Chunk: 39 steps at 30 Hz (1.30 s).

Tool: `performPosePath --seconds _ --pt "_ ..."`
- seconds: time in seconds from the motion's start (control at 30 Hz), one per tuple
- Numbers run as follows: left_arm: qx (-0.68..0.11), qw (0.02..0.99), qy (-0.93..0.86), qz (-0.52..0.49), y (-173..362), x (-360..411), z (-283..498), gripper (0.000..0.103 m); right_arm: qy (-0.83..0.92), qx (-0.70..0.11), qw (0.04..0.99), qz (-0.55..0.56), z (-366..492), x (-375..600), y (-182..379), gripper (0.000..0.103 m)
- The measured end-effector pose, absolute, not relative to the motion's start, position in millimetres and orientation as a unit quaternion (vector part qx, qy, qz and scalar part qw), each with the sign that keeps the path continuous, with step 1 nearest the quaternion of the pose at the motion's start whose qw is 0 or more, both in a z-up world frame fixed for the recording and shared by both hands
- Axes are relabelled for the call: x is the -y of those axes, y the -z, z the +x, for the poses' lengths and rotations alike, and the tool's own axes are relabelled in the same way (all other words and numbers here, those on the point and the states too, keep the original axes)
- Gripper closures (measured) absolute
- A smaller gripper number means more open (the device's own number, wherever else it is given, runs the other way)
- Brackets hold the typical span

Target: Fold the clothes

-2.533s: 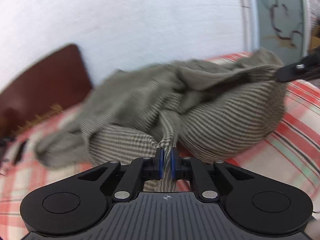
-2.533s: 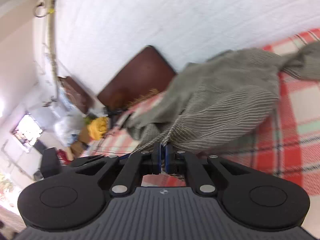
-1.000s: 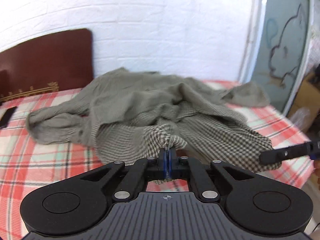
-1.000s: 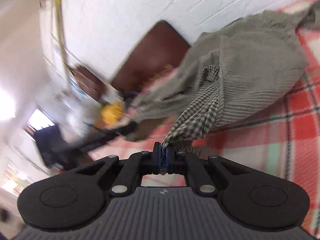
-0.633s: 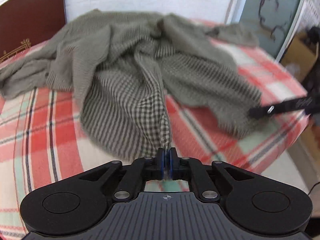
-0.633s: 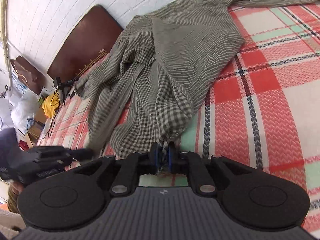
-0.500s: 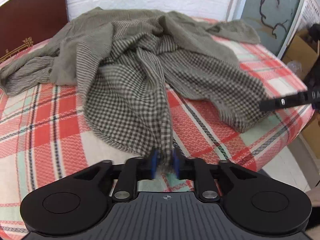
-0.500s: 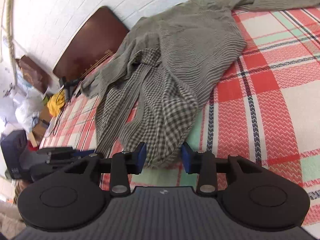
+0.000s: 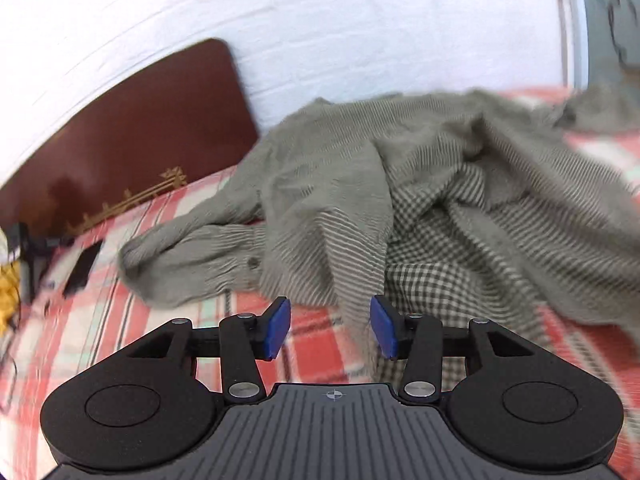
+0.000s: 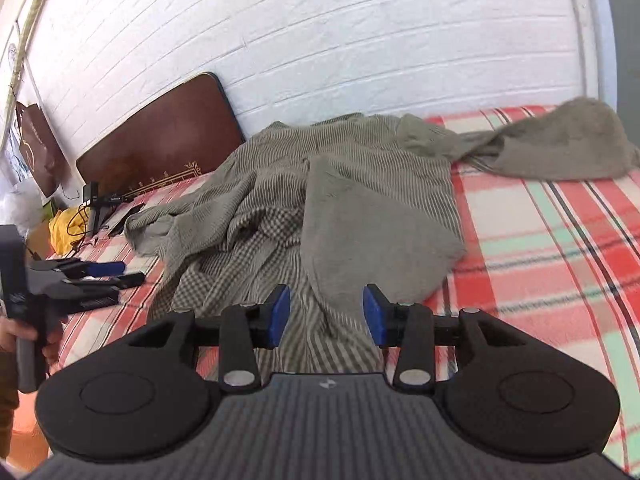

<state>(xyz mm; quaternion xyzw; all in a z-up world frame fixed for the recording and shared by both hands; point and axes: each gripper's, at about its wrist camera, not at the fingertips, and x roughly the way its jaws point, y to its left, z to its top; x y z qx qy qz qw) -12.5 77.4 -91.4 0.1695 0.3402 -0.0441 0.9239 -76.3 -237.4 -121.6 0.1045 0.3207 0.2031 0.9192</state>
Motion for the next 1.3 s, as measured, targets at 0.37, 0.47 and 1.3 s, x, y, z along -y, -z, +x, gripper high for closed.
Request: performPosePath --seconds 0.37,0.47,1.3 --pt "-0.360 0.921 -0.028 0.145 114 -100 -4 0.101 -0.183 -0.340 0.922 -0.015 -22 171 146 0.048" --pt "-0.357 0.928 -0.063 0.085 100 -126 -23 0.103 -0.182 -0.348 0.920 -0.021 -14 168 152 0.048" --pt "-0.337 0.934 0.005 0.115 74 -97 -63 0.054 -0.155 -0.303 0.937 0.083 -30 240 104 0.098"
